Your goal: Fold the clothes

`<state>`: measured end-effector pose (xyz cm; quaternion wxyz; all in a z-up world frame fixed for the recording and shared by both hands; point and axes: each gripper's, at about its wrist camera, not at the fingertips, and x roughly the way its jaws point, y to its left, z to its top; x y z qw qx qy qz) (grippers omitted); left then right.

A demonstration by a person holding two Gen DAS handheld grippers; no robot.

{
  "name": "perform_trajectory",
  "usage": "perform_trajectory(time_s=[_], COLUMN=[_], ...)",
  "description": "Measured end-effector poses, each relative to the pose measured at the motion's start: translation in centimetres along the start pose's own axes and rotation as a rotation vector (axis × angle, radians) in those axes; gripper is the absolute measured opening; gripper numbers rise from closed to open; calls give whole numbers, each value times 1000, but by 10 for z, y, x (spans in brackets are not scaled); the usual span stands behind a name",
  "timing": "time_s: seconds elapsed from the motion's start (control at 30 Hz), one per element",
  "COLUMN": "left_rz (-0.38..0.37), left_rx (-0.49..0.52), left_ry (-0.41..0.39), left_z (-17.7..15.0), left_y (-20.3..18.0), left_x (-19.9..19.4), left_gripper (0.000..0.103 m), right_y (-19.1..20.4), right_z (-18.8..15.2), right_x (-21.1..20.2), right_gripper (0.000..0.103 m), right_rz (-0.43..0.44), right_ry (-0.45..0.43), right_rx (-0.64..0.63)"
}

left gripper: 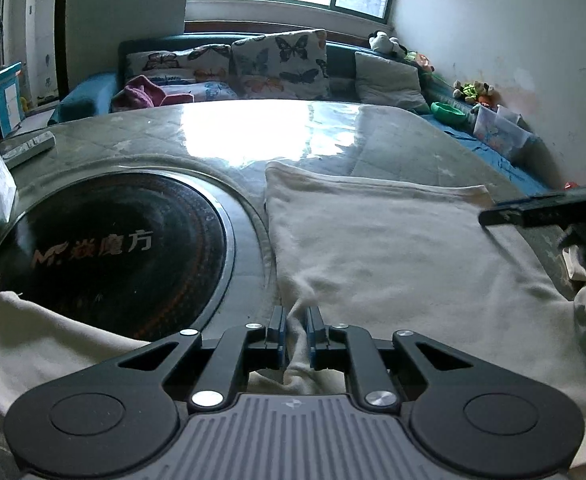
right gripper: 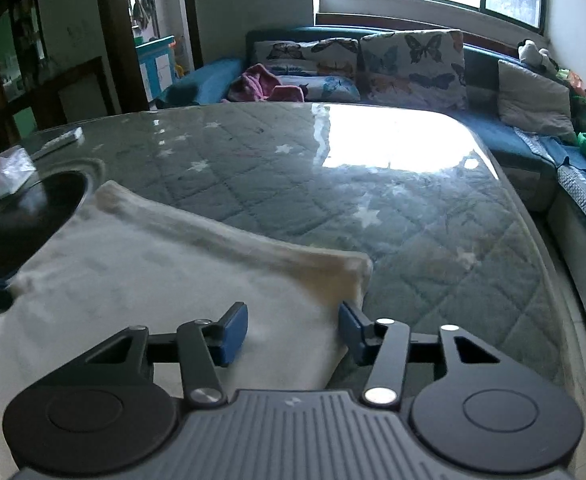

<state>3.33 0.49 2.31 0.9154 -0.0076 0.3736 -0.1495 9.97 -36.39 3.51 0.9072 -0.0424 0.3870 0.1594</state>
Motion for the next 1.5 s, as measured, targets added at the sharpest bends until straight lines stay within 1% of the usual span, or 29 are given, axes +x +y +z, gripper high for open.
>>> perform_trajectory(time_s=[0.03,0.1,0.27,0.4,0.5,0.57,0.63,0.77,0.93,1.0,1.03,1.23,1.27,1.37,1.43,1.5], left_rz=[0,5,22,11,-17,-49,-82,-148,-226,-255,-267,-322,-330,-343,-348,-348], left_rx=[2,3,14,41,65,83,106,155,220,245,250,285,297,321,331,342], left_ry=[0,-1,1,-10,-31,-34,-35,-30,0,12,16,38,42,51,58,62], left_z=[1,2,5,5,4,2,-1,-9,-22,-27,-29,-41,-43,-49,-52,-53], left_y=[0,0,-4,-16,-30,-43,-56,-84,-118,-132,-137,-162,-167,-175,-178,-180], left_x=[1,2,5,-2,-10,-14,-18,-22,-20,-19,-18,-20,-20,-21,-21,-20], left_gripper=[13,13,14,14,20,26,27,28,30,30,30,32,32,32,33,33], right_y=[-1,-3,-2,4,10,14,16,4,-21,-36,-39,-41,-40,-40,-46,-53], right_z=[3,9,14,-5,-21,-32,-49,-84,-113,-120,-122,-125,-126,-129,-134,-140], right_x=[4,12,6,-28,-56,-75,-91,-114,-132,-136,-137,-138,-136,-132,-138,-145], right_gripper=[46,46,46,46,46,49,51,51,51,50,50,51,51,51,51,50], right_rz=[-1,-7,-7,-8,-9,-10,-39,-127,-245,-271,-276,-271,-281,-358,-405,-420], right_ry=[2,1,-10,-20,-28,-33,-33,-30,-42,-51,-53,-52,-44,-42,-58,-71], right_rx=[-2,-3,-35,-71,-98,-117,-126,-50,81,146,158,146,134,119,182,245])
